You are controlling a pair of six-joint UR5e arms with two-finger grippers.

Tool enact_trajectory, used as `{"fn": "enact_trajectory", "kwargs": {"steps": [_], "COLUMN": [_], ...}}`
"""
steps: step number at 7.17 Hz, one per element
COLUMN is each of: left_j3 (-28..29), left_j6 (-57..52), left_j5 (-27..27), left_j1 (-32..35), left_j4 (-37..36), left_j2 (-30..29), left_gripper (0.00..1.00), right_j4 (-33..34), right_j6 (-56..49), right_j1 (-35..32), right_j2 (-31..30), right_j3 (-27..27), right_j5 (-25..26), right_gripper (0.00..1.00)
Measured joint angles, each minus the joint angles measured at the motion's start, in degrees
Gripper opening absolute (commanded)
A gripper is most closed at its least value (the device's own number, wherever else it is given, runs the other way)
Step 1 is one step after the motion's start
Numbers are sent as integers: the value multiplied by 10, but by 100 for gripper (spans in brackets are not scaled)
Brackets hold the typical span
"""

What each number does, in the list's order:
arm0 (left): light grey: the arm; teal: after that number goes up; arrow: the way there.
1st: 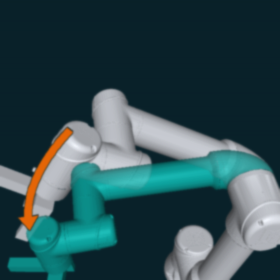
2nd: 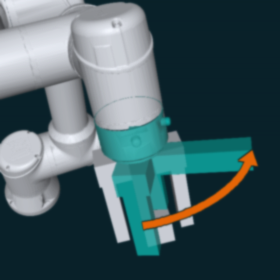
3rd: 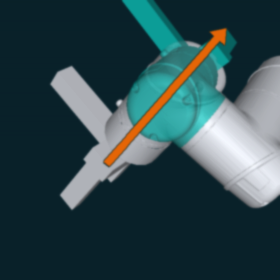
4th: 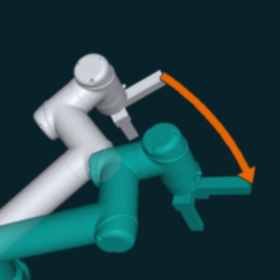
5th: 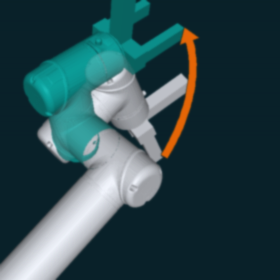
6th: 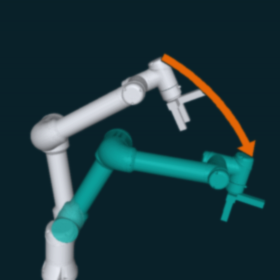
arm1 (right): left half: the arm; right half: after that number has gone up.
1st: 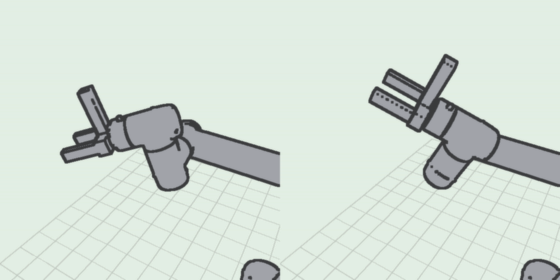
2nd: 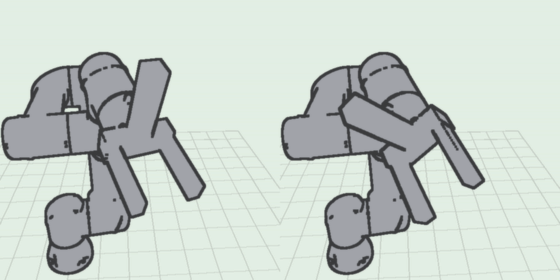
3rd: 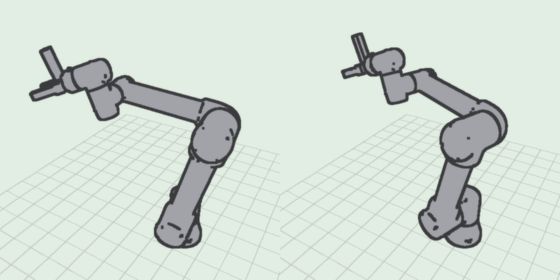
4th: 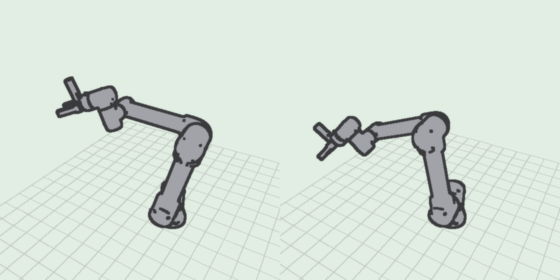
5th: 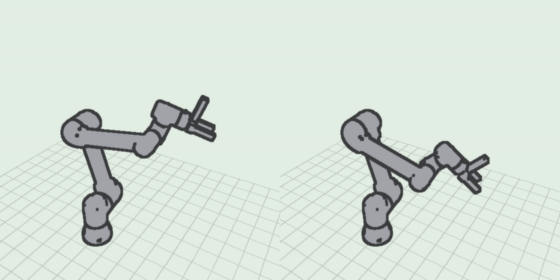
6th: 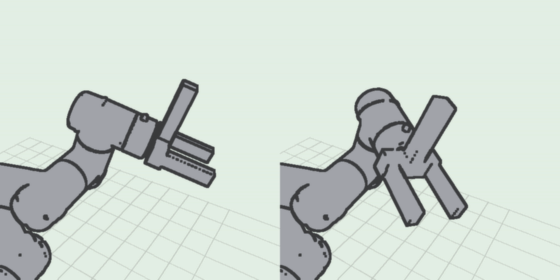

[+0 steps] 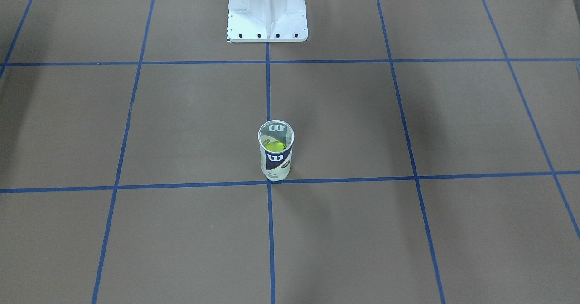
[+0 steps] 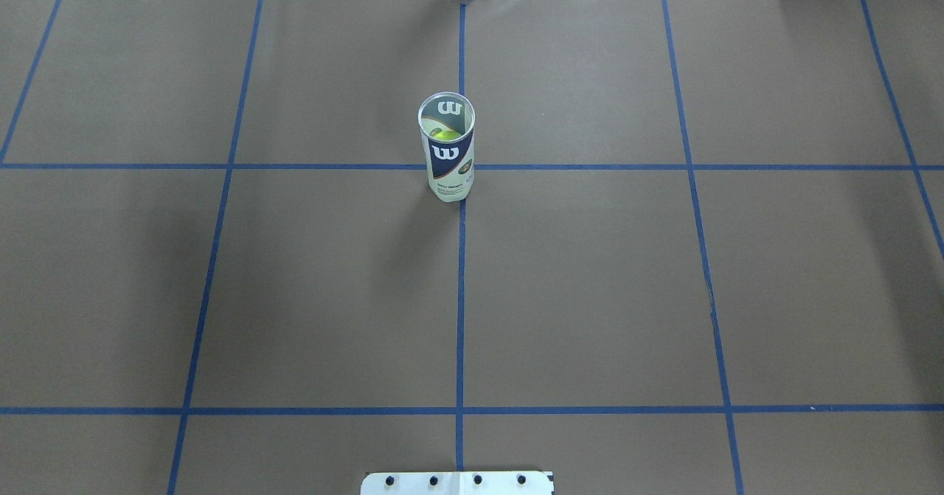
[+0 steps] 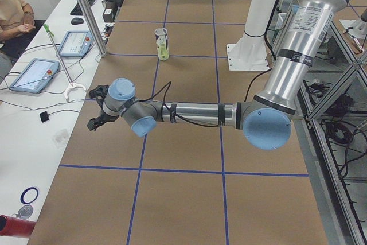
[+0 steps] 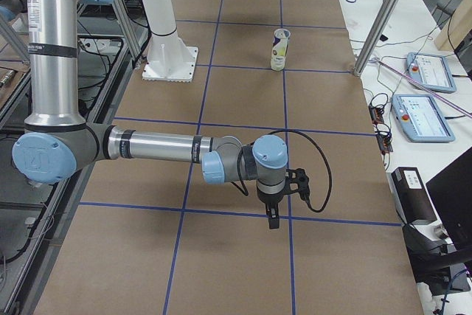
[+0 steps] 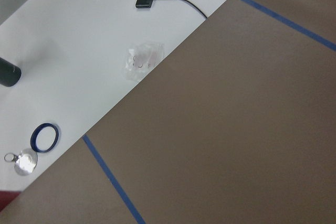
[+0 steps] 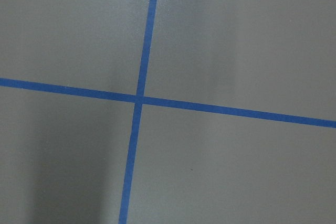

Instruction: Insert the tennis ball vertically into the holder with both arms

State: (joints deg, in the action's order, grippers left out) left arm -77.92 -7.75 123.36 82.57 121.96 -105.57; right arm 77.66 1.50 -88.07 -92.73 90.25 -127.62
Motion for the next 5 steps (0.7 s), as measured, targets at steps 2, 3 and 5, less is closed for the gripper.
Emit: {"fn": "enact_trajectory", "kwargs": {"steps": [2,3,5], "left_j3": [-77,-89,-90], "left_j6": [3,10,14], "left_j5": [-5,-20,-17], "left_j1": [49,60,65], "left_j4": [-147,-211,-310], "left_j2": [29,33,46], "left_gripper": [100,100,100], "right_j4": [0,0,1], "right_j6": [0,0,0], "right_j1": [0,0,0], "right_j2": [-4,-7,-11], "right_j3": [-1,-1,-1], "right_j5": [0,-1,-2], "right_gripper": [99,99,99]}}
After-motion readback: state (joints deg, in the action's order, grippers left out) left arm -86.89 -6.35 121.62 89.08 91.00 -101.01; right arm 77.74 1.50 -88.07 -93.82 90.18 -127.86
